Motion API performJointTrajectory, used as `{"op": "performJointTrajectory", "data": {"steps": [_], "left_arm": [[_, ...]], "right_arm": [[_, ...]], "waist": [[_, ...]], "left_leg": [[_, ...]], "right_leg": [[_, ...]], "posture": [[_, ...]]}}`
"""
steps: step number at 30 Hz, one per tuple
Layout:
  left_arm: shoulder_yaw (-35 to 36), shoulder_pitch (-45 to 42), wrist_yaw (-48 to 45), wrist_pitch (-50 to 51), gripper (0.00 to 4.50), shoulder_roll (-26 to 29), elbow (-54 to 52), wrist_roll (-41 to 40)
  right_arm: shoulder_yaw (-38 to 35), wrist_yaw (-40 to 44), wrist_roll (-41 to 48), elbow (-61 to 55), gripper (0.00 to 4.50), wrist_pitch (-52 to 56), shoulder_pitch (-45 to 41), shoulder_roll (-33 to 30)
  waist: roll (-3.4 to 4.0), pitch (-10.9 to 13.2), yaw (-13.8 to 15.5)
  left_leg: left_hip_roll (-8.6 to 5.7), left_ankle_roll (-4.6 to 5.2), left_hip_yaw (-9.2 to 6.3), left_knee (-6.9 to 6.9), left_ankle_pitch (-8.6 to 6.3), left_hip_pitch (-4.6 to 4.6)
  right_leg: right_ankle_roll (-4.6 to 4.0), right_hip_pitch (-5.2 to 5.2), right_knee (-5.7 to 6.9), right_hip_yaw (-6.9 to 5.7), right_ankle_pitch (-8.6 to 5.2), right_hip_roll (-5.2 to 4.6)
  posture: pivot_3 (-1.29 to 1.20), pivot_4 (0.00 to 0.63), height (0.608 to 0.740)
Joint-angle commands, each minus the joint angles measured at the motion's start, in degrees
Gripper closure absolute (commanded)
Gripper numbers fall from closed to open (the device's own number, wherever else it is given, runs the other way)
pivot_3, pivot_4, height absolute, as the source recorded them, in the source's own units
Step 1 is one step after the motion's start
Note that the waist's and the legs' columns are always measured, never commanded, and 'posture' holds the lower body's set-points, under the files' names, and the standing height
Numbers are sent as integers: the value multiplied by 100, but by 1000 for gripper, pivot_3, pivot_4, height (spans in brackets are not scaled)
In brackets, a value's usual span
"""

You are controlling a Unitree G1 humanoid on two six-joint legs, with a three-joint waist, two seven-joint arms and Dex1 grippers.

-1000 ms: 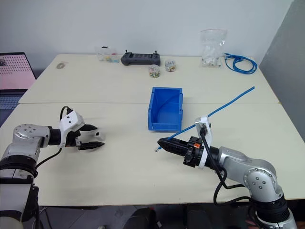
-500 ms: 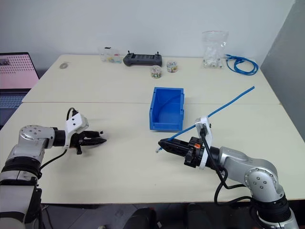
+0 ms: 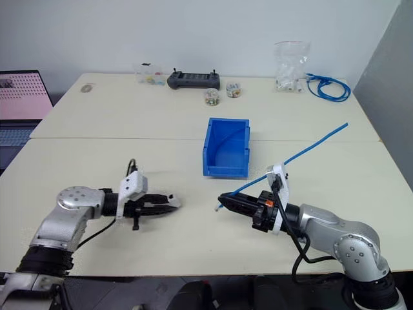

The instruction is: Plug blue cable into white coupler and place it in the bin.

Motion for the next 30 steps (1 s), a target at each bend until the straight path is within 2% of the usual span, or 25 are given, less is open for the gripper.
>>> {"op": "performJointTrajectory", "data": {"steps": [1, 6, 12, 20, 30], "left_arm": [[-444, -31, -33, 10, 3744, -48, -511, 145], [-1184, -414, -70, -648, 3744, -261, -17, 792], [-1594, -789, -235, -962, 3744, -417, 451, 1107], [-1760, -919, -312, -1088, 3744, -437, 704, 1257], [-1788, -870, -292, -855, 3744, -369, 481, 1244]], "right_arm": [[39, 189, -364, -278, 4392, -117, -74, -114], [306, 473, -1011, -263, 4392, -232, -246, -161], [795, 1053, -2038, -151, 4392, -488, -396, -360], [1875, 1793, -3640, 728, 4392, -1161, -1101, -131], [2428, 2087, -4774, 1324, 4392, -1555, -1535, 352]], "waist": [[0, 0, -2], [0, 0, -3], [-1, -2, 2], [5, -14, -5], [6, -19, 4]], "left_leg": [[0, 0, 0, 0, 0, 3], [1, 0, 2, 0, 0, 7], [-2, 0, 4, 2, 0, 7], [-3, 1, 6, 3, 1, 20], [-4, 1, 4, 5, 1, 19]], "right_leg": [[0, 2, 0, 0, 0, 2], [-3, 3, 3, 2, 2, 10], [-3, 6, -1, 1, 2, 10], [-2, 14, 2, 3, 2, 11], [-2, 14, 2, 3, 3, 9]], "posture": [[0, 150, 740], [0, 150, 740], [0, 150, 740], [0, 150, 740], [0, 150, 740]]}}
